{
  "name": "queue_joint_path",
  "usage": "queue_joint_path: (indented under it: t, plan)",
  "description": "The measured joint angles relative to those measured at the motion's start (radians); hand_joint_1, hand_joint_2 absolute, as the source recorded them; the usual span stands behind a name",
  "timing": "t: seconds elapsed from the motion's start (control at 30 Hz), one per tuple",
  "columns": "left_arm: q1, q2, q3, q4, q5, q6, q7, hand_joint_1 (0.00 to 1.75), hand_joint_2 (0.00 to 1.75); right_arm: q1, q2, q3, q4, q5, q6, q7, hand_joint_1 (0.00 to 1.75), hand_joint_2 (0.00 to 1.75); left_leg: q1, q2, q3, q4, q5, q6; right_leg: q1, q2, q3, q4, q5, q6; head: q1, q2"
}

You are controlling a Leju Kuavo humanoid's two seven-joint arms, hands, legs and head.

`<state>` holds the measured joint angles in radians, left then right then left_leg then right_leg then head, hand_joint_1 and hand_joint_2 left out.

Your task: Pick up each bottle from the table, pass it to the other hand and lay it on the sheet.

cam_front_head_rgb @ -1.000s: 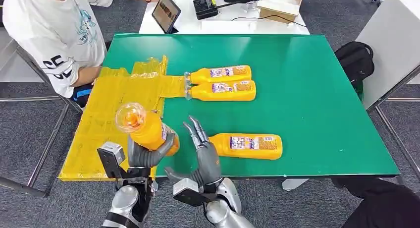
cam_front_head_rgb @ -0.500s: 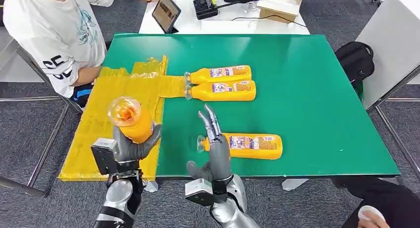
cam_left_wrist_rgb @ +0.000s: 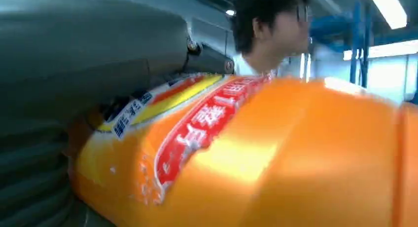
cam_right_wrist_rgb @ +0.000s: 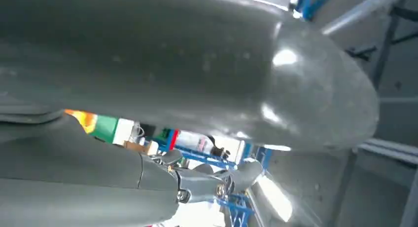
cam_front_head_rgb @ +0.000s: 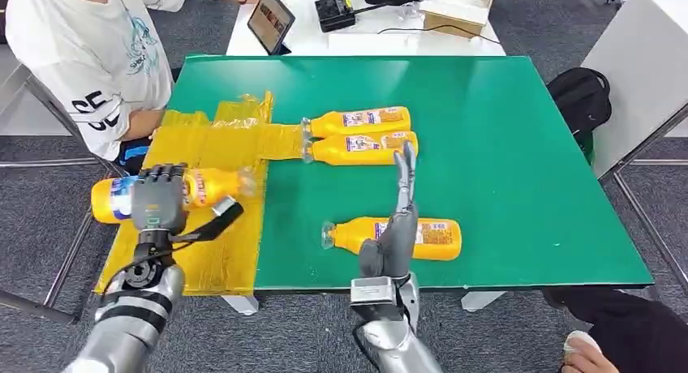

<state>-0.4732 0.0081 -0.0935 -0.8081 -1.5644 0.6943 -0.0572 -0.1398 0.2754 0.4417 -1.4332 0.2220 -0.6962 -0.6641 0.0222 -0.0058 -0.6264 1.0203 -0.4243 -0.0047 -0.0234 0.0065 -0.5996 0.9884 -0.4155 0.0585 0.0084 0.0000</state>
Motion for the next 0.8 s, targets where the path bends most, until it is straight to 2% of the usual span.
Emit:
queue_joint_path:
  t: [0.27,0.8]
  plan:
    - [-0.087,0.061,-0.013,0.231,0.018,-0.034,-0.015,1.75,1.75,0.002,0.0,-0.015,-0.025,-0.019,-0.002,0.0,0.0,0.0,0.0,0.001,-0.001,0.0,0.0,0.0,0.0,0.0,0.0,0.0,0.0,0.0,0.0,0.0]
    - [-0.104,0.071,-0.011,0.306,0.046,-0.066,-0.029,1.75,1.75,0.005,0.0,-0.026,-0.033,-0.025,-0.002,0.0,0.0,0.0,0.0,0.001,-0.001,0.0,0.0,0.0,0.0,0.0,0.0,0.0,0.0,0.0,0.0,0.0]
